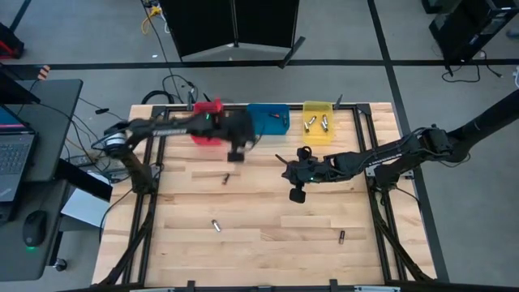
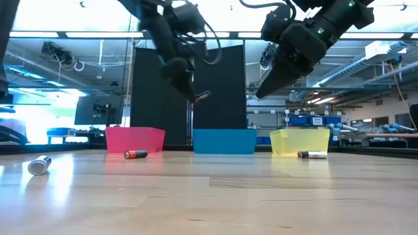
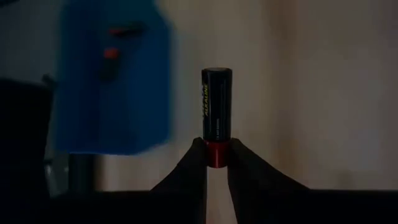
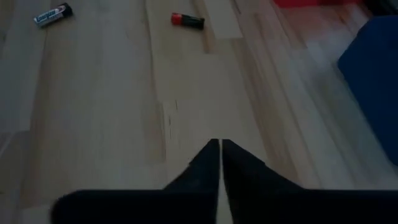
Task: Sort batteries
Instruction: Put the orange battery into the blue bin
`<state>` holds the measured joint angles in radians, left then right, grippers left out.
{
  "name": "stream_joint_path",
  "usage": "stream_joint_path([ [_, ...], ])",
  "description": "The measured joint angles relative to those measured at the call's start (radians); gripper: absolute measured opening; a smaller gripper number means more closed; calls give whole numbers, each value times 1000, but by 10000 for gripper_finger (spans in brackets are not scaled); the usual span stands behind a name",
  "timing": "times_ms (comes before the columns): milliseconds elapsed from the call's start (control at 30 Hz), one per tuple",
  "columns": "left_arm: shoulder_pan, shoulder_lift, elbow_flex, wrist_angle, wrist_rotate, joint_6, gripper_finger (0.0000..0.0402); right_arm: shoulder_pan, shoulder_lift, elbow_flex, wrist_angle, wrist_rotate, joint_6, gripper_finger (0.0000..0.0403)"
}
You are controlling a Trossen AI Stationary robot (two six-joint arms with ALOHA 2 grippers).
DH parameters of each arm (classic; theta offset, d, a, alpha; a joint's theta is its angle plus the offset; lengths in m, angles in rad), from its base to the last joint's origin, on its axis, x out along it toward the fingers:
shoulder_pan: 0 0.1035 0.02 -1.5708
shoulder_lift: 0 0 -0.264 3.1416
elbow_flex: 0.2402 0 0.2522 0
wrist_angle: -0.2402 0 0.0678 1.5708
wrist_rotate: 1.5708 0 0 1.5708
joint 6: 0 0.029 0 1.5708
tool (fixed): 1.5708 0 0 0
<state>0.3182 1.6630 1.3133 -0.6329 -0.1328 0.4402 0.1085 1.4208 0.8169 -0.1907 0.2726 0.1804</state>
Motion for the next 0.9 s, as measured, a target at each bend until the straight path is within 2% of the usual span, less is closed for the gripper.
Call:
stream_joint_path([
  [67, 64, 62, 96, -21, 11, 1, 44, -4, 0, 0, 2, 6, 0, 11],
  [167, 144, 188, 265, -105, 58, 13, 44, -12, 0, -6, 2, 12, 3, 17],
  [267, 199, 329, 429, -188, 92, 27, 44, -26, 0, -16, 2, 12, 3, 25],
  [433, 263, 519, 660, -261, 148, 29, 44, -52, 0, -31, 2, 11, 11, 8],
  [667, 292, 699, 838, -346, 179, 29, 44, -67, 1, -66, 2, -3, 48, 18],
  [900, 303, 755, 860, -363, 181, 49, 44, -66, 1, -82, 12, -4, 71, 7],
])
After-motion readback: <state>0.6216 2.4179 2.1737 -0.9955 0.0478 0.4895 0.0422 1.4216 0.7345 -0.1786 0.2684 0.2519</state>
